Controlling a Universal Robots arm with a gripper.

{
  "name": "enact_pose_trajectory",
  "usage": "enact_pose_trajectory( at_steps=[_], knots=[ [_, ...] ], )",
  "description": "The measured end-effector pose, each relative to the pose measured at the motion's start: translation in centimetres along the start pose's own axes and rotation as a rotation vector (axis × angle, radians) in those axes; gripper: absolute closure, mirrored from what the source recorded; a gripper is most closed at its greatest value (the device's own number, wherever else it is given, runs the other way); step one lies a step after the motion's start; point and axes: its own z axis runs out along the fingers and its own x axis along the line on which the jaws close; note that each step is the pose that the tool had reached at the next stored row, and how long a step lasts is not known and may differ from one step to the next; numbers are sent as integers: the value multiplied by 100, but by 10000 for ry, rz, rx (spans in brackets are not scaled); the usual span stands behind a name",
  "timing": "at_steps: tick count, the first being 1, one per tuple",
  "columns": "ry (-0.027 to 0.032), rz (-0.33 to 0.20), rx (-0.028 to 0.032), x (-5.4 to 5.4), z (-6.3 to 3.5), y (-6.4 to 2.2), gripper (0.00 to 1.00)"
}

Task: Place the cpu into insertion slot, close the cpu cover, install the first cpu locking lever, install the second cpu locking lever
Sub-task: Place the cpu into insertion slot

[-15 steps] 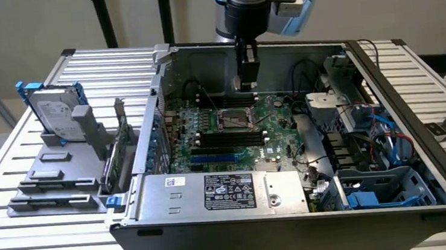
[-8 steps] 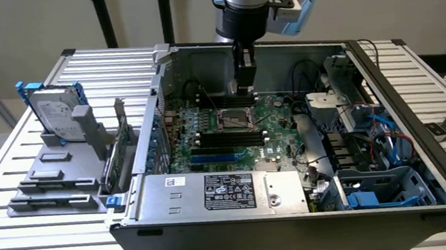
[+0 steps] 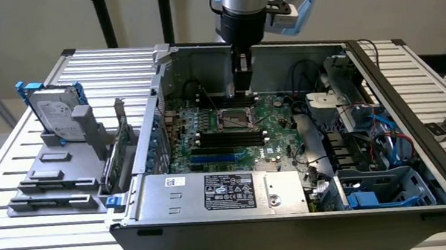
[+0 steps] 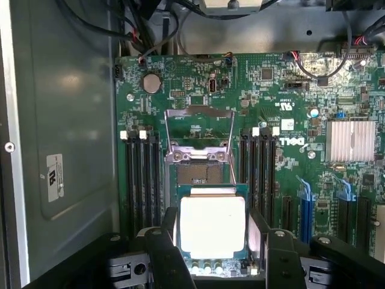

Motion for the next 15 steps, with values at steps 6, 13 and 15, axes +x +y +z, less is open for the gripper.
enact_pose_trajectory(
  at_steps=[6,13,15],
  knots=[
    [-3,161,-6,-5,109,-64,45],
    [-2,161,-3,-9,234,-67,45],
    [-2,163,25,-9,246,-66,45]
  ],
)
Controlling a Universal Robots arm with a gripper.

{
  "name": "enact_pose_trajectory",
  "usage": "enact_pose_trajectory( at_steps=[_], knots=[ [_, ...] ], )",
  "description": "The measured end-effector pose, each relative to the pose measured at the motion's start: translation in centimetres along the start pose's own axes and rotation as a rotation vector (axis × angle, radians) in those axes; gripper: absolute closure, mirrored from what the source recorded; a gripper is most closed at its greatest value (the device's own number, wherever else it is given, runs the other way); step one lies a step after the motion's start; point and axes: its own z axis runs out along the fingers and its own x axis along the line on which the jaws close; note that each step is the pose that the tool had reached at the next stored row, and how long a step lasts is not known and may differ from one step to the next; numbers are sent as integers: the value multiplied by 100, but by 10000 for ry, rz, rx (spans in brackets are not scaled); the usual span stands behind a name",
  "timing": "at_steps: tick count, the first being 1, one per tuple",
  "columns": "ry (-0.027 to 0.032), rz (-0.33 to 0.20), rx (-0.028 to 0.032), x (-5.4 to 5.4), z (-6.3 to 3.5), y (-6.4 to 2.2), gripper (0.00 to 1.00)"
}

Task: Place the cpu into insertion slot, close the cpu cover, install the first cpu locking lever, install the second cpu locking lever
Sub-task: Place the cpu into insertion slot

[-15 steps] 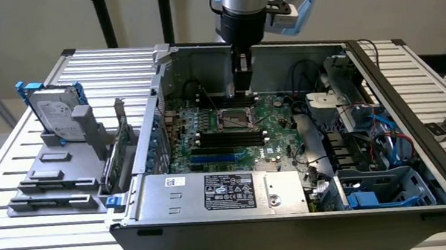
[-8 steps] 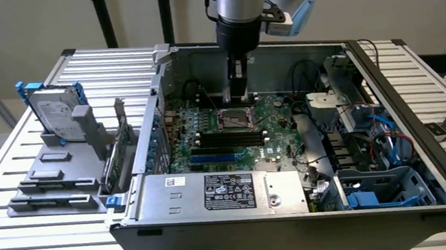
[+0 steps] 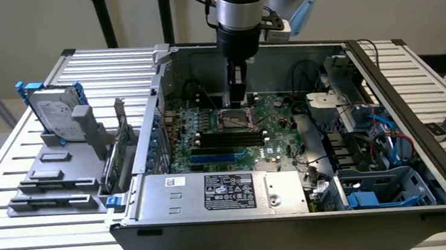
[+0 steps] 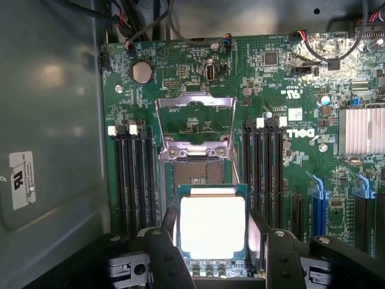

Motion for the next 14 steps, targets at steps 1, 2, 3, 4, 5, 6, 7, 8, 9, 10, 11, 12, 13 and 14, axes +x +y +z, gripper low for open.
enact_pose_trajectory(
  at_steps=[1,2,3,4,5,6,7,8,9,10,11,12,13,14],
  knots=[
    [0,0,1,0,0,0,45],
    [-1,0,1,0,0,0,45],
    [0,0,2,0,0,0,45],
    [1,-1,2,0,1,0,45],
    [5,-1,-1,0,6,1,45],
    [4,-1,0,0,16,2,45],
    [1,-2,1,-1,29,5,45],
    [1,-2,1,-1,46,8,45],
    [1,-1,1,-1,64,11,45],
    [3,-1,1,-1,84,13,45],
    [2,-1,1,-1,102,14,45],
    [1,0,2,0,120,15,45],
    [1,0,3,0,137,17,45],
    [2,-1,5,1,154,20,45]
  ],
)
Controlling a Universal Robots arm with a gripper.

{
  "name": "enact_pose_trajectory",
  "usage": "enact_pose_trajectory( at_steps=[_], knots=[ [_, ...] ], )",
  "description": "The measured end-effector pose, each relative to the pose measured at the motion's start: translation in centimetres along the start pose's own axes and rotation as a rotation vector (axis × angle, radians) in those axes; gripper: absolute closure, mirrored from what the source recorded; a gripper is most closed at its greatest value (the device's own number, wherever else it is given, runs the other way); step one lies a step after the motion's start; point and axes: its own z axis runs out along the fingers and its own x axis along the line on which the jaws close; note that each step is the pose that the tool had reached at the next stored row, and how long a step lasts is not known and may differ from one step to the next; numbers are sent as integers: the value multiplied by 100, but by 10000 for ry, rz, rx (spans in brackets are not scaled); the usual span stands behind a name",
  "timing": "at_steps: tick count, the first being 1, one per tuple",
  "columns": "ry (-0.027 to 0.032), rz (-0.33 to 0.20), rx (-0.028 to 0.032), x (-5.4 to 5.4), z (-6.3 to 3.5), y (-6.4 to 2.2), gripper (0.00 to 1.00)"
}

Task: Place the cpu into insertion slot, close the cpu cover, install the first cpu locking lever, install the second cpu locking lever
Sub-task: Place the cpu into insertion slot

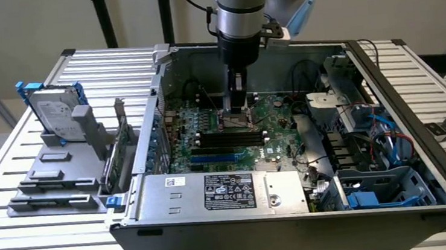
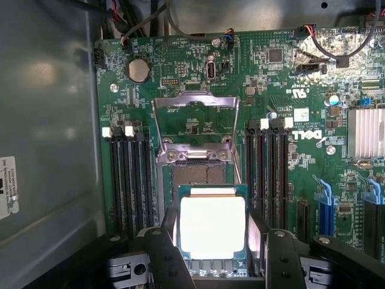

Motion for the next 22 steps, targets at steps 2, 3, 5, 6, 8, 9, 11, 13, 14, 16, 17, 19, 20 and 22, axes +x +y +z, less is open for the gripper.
enact_pose_trajectory(
  at_steps=[2,3,5,6,8,9,11,13,14,16,17,19,20,22],
  knots=[
    [1,0,5,3,29,7,45],
    [3,-1,7,3,41,10,45],
    [19,0,10,4,64,13,45],
    [27,1,11,5,76,13,45],
    [46,-1,12,5,102,15,45],
    [53,-1,12,6,115,16,45],
    [58,-1,14,6,145,19,45],
    [59,-1,16,7,182,25,45],
    [60,0,16,8,200,26,45],
    [59,0,18,11,234,27,45],
    [58,-2,18,12,250,27,45],
    [60,-6,22,13,282,27,45],
    [59,-7,27,13,294,27,45],
    [57,-11,47,12,312,26,45]
  ],
)
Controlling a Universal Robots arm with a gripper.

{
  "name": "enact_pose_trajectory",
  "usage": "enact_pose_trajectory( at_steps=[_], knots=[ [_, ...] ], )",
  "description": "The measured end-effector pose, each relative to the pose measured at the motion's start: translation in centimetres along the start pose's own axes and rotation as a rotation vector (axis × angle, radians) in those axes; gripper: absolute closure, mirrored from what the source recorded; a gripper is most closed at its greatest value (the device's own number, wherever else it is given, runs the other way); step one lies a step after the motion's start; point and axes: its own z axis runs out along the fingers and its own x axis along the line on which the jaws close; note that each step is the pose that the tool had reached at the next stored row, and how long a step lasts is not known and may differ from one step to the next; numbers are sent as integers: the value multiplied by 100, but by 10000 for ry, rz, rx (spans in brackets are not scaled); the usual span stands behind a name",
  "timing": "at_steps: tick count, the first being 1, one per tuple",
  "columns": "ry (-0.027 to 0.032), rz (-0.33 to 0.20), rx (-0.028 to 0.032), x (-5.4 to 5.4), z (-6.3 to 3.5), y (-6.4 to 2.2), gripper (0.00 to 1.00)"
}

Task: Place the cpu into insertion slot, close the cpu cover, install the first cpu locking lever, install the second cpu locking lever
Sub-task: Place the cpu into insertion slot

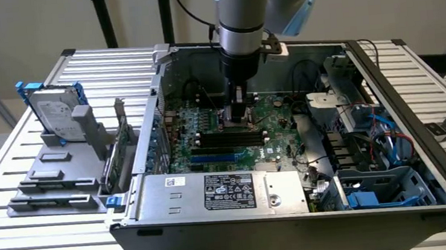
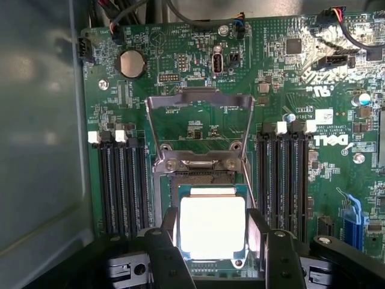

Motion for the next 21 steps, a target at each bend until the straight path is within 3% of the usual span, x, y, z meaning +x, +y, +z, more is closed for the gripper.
enact_pose_trajectory(
  at_steps=[5,14,21],
  knots=[
    [-2,-59,36,0,42,0,45],
    [-2,-251,47,32,66,0,45],
    [-6,-255,117,48,156,15,45]
  ],
)
